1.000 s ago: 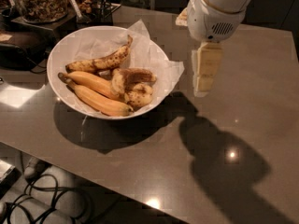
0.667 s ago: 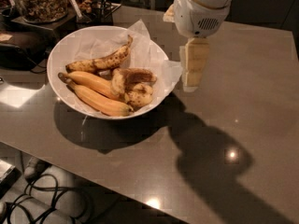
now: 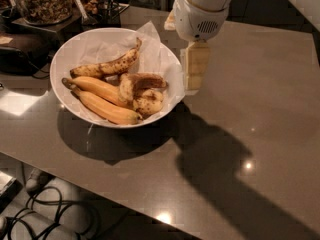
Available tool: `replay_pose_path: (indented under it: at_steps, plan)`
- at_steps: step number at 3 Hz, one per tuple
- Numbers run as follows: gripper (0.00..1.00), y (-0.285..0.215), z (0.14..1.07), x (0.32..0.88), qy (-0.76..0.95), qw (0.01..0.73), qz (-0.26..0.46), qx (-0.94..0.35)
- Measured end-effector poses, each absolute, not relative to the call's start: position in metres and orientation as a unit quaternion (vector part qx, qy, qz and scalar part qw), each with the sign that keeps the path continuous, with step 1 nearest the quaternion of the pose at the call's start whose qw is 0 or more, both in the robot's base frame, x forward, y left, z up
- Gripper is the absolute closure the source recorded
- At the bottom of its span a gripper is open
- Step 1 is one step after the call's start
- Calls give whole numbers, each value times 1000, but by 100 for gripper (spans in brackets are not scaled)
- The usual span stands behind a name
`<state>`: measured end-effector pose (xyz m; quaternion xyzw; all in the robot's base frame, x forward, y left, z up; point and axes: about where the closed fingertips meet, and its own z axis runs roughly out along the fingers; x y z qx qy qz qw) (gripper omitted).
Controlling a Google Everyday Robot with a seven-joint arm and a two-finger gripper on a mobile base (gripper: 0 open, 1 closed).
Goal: Pick banana from white bowl
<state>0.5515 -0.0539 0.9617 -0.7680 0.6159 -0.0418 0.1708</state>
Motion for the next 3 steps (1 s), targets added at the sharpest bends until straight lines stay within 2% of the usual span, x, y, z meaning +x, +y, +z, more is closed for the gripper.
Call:
replay_pose_path:
  at_steps: [1, 3]
  plan:
    - [16, -44, 954, 553, 612, 165, -37, -773]
    - [20, -34, 944, 555, 604, 150, -43, -781]
